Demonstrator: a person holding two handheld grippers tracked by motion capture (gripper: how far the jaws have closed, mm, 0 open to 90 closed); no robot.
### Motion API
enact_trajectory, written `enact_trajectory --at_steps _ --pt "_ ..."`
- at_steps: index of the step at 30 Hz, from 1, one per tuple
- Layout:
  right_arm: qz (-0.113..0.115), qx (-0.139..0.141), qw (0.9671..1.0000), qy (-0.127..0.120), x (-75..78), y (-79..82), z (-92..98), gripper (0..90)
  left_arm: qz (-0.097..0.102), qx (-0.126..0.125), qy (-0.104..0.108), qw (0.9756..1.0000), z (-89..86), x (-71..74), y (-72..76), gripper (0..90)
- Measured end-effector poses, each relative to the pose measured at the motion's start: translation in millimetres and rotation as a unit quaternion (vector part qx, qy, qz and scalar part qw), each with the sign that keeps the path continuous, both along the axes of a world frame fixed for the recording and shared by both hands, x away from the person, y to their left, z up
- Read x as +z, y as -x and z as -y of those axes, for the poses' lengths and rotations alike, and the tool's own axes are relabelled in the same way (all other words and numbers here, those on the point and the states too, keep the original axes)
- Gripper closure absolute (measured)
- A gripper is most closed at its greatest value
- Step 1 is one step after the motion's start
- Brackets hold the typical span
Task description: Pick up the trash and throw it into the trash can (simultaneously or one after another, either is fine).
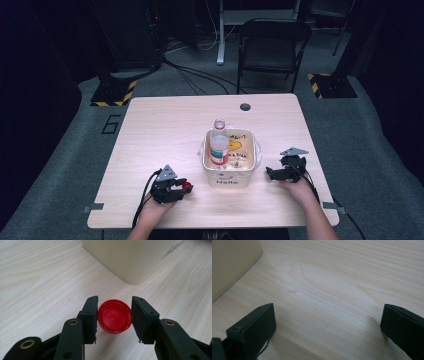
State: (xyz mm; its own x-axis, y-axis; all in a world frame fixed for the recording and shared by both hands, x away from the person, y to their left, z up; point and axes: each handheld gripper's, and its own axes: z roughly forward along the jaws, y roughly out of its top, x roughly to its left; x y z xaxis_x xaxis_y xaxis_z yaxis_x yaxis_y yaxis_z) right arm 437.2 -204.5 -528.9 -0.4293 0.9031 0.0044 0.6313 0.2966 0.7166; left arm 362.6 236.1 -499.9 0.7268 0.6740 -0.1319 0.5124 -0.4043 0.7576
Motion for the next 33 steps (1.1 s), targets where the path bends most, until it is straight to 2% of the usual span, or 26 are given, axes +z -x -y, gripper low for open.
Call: enact_trajectory --at_steps 3,17,22,29,33 --pt "0.0 0.0 1.0 0.0 0.0 0.0 0.0 0.0 0.003 -0.004 -0.002 1.0 -1.0 4.6 0.2 57.6" --pt "0.0 0.0 1.0 0.0 0.0 0.0 0.0 0.0 0.017 0.0 0.015 0.9998 -2.9 25.2 -1.9 57.6" --pt "0.0 0.0 1.0 0.0 0.1 0.1 0.0 0.0 0.014 0.0 0.021 0.9997 -4.3 32.8 -3.0 57.6" --pt "0.0 0.0 1.0 0.0 0.0 0.1 -0.1 0.0 0.019 -0.003 0.021 0.9996 -4.7 45.3 -3.5 57.6" --pt "0.0 0.0 1.0 0.0 0.0 0.0 0.0 0.0 0.021 -0.012 0.013 0.9996 -3.5 53.7 -4.0 57.6"
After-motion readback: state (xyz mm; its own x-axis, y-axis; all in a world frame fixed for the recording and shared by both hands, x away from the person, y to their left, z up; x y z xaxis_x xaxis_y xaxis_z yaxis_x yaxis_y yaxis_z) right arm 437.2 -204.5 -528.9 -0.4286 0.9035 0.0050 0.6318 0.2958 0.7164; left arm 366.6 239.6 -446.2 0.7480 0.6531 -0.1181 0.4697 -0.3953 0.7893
